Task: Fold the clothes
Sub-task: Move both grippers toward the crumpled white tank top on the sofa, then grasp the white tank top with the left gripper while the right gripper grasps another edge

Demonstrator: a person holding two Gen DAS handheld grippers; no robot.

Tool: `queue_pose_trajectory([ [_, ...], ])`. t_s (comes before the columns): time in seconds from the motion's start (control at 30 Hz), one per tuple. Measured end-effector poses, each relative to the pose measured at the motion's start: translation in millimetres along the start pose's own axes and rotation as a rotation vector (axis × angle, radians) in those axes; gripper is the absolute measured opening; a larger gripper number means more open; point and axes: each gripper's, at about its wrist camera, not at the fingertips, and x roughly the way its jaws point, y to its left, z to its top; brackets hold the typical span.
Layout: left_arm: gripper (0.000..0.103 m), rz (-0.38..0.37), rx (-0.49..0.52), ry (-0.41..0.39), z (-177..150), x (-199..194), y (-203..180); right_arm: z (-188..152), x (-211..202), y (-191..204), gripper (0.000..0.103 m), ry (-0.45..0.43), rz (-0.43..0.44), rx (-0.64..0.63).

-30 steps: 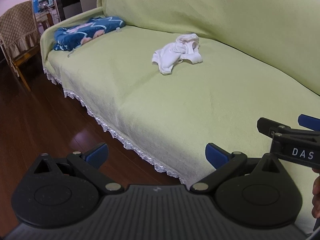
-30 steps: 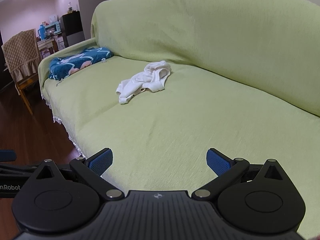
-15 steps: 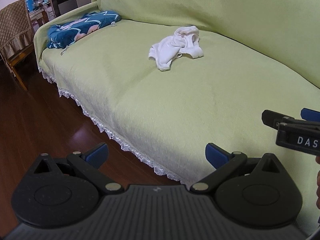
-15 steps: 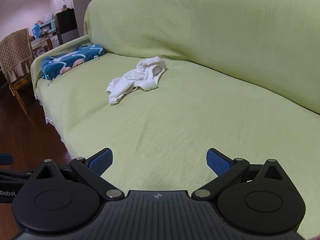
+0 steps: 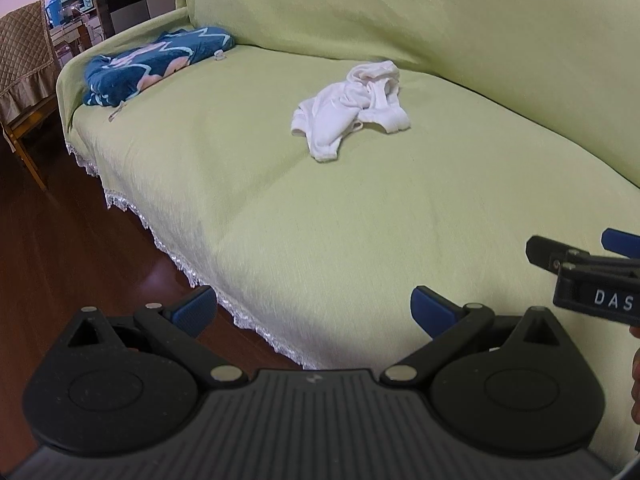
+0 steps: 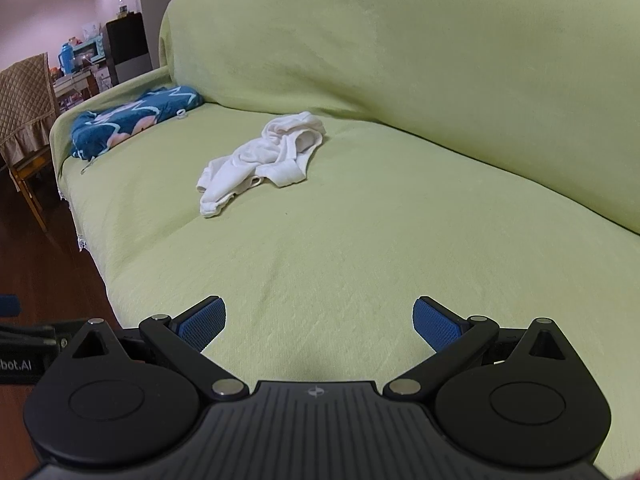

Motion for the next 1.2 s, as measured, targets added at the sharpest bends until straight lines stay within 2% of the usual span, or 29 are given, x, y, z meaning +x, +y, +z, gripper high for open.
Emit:
queue_pose_trajectory([
  [0.23,0.102,-0.008,-0.040,-0.019,19,13,6,11,11,0,0.102,-0.003,-0.001,-0.022],
  [0.47,0.102,-0.007,-0.037,-0.030,30,29,7,21,27,0,0.102,-0.008,-0.004,-0.035],
  [0.8,0.102,0.040,-0.048,-0.018,44,66,9,39,62,-4,0.102,-0.023,0.004,-0.055],
  [0.97,0.102,-0.026,-0.011,-0.037,51,87,7,43,80,-8,0.102,-0.067,0.033,-0.061],
  [1.1,0.102,-0.037,0.033,-0.079,57,111,2,49,103,-15,0.102,-0.067,0.076,-0.056],
  [1.2,0.092,-0.070,0.061,-0.101,63,137,1,56,126,-20,0.102,-0.083,0.103,-0.088],
])
